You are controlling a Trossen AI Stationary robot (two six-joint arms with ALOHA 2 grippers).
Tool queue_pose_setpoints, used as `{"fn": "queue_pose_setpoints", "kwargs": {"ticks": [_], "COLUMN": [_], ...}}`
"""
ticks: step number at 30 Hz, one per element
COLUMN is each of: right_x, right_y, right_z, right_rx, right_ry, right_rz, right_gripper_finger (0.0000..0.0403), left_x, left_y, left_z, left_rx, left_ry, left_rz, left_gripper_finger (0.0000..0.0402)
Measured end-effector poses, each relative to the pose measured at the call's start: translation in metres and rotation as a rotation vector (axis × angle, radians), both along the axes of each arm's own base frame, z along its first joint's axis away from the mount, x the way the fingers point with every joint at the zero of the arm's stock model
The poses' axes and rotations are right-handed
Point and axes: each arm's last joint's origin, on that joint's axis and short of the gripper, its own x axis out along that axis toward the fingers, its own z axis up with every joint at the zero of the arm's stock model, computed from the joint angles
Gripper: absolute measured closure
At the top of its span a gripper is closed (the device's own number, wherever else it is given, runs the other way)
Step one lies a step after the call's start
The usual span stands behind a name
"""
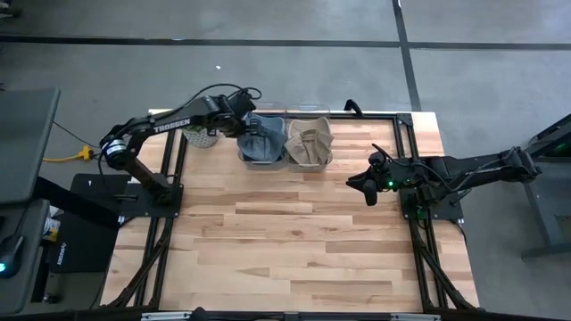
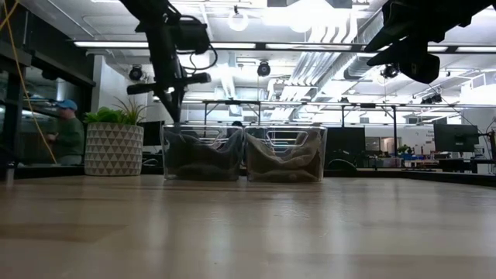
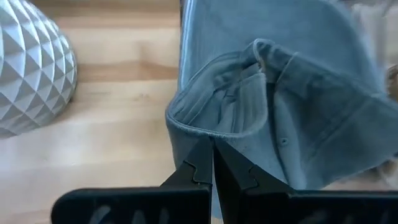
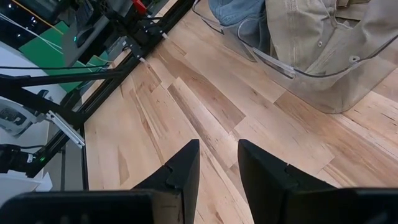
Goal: Pick & Place hat
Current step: Put the gray cap into the left transparent bin
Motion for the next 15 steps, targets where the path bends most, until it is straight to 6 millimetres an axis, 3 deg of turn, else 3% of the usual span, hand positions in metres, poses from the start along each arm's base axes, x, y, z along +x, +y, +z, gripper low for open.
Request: {"fn": "queue_pose_setpoints", "kwargs": {"ticks": [6,15], "right_x": [0.000,0.000], "right_y": [0.000,0.000], "right_z": [0.000,-0.001], "right_rx": [-0.003,-0.007], "right_ry": [0.005,0.009], "right_rz": [0.002,-0.004], "right_gripper_finger": [0.0298,0.0298], "left_x": [-0.005,-0.023], "left_y": [-0.003,-0.010], "left_z": [0.013,0.014], "left_rx": [0.041,0.052], "left_ry": [-0.050,0.111], "left_rz": [0.006,0.101], "left_gripper_finger": [0.0401,0.0401]}}
